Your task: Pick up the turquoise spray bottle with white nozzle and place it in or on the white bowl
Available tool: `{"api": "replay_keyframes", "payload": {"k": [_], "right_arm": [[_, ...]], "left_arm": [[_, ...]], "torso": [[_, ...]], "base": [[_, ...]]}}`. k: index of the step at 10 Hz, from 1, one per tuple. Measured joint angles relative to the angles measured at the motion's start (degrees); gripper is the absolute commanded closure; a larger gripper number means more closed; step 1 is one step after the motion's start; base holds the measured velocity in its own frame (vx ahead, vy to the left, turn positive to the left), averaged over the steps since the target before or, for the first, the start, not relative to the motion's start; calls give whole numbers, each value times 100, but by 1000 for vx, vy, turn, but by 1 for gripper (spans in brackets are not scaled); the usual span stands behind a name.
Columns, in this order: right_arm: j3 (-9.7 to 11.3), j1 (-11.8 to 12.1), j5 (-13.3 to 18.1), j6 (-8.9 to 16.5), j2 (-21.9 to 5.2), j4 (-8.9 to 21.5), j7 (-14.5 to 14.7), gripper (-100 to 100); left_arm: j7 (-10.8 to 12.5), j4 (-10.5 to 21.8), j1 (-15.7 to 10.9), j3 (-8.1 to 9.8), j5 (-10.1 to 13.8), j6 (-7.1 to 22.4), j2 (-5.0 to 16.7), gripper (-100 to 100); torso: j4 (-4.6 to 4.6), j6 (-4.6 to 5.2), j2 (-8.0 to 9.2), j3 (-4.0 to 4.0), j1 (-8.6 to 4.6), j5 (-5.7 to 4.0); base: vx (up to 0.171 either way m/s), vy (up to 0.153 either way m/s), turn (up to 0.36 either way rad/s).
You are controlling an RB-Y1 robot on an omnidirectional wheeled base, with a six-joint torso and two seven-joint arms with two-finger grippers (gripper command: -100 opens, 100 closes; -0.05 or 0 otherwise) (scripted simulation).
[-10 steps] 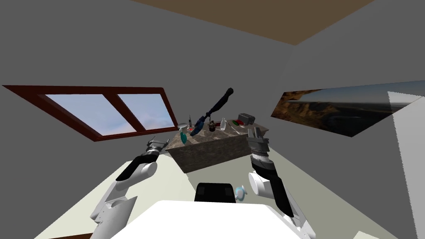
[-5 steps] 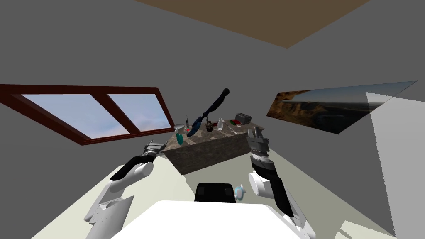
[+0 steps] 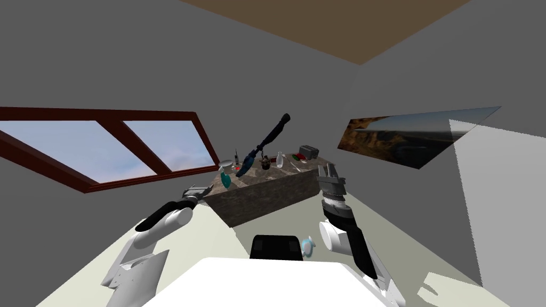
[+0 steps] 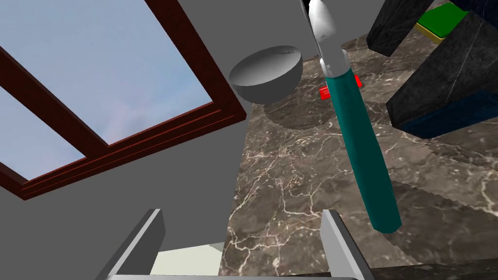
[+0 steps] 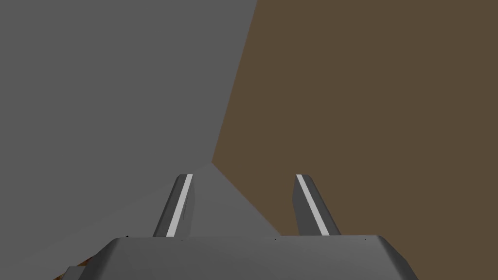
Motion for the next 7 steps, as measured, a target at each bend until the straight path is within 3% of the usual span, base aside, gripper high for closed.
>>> {"api": "replay_keyframes", "payload": {"k": [7], "right_arm": [[0,0,0,0,0,0,0,0]], "left_arm": [[439,168,-217,474,406,1040,79,-100]], "torso": [[-1,-1,-4,-3,5,1]], "base": [[30,-28,-52]]}}
